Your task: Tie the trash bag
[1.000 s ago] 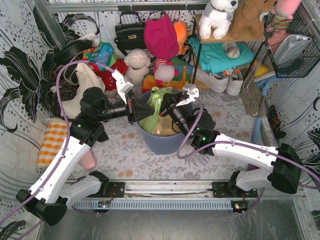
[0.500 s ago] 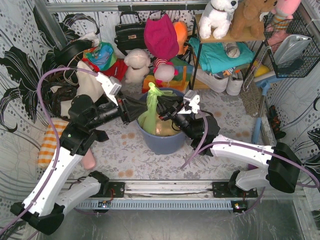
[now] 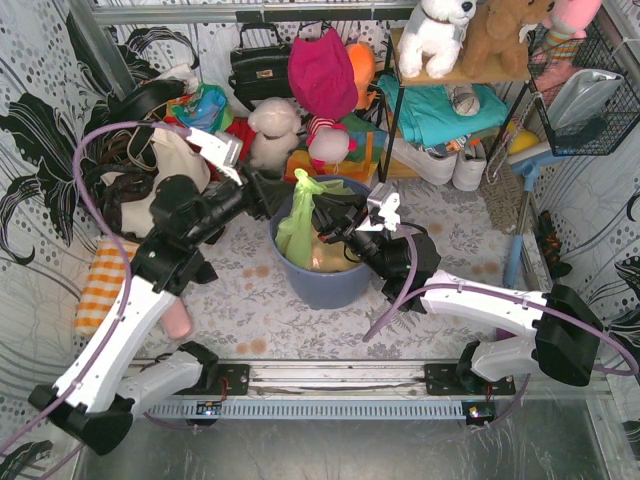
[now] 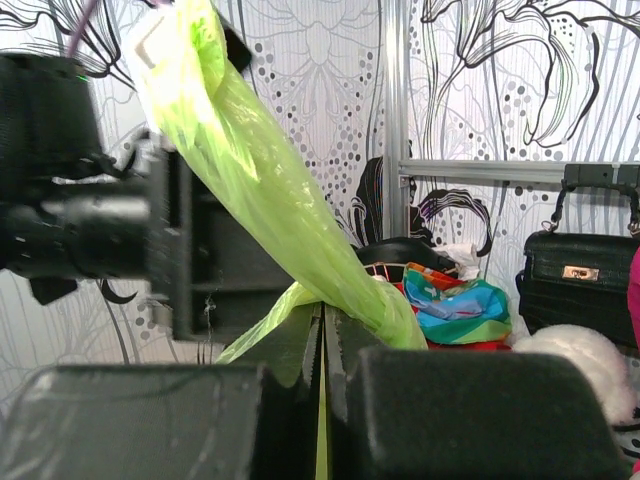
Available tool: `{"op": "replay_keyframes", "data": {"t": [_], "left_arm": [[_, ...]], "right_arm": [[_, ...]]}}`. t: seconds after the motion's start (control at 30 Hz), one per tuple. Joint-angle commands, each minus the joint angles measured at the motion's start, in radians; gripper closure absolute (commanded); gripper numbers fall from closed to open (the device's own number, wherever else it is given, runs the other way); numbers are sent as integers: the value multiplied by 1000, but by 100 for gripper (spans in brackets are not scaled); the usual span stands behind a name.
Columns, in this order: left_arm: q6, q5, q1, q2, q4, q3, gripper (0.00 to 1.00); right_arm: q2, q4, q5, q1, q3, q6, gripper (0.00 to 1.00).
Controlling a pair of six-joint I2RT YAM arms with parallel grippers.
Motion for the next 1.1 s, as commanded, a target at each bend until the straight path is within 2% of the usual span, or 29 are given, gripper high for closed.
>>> {"op": "replay_keyframes", "data": {"t": [0.0,0.1,0.27,0.47,0.57,0.67,0.77,0.93,1.07], "left_arm": [[-11,51,4,73,39,29,45],[-10,196,5,87,53,12,49],[-31,398,3,42,102,-65,60],[-53,548,5,48,101,-101,67],[-54,572,4,69,81,-113,70],[-34,518,4,84,36,-112,71],[-4,386,4,81,-28,-95,69],[-18,173,4,3,-18,-73,58],[-62,48,4,-66,9,-37,54]], "right_arm": [[-15,72,-24,-4,-8,-17,100],[-10,79,-20,-5,-5,-25,100],[6,79,-14,-4,11,-49,100],[30,88,12,-4,29,-85,100],[42,93,36,-5,37,-102,100],[51,114,37,-6,35,-106,100],[44,132,-14,-9,24,-96,100],[16,140,-74,-11,2,-91,100],[5,135,-99,-11,-3,-85,100]]}}
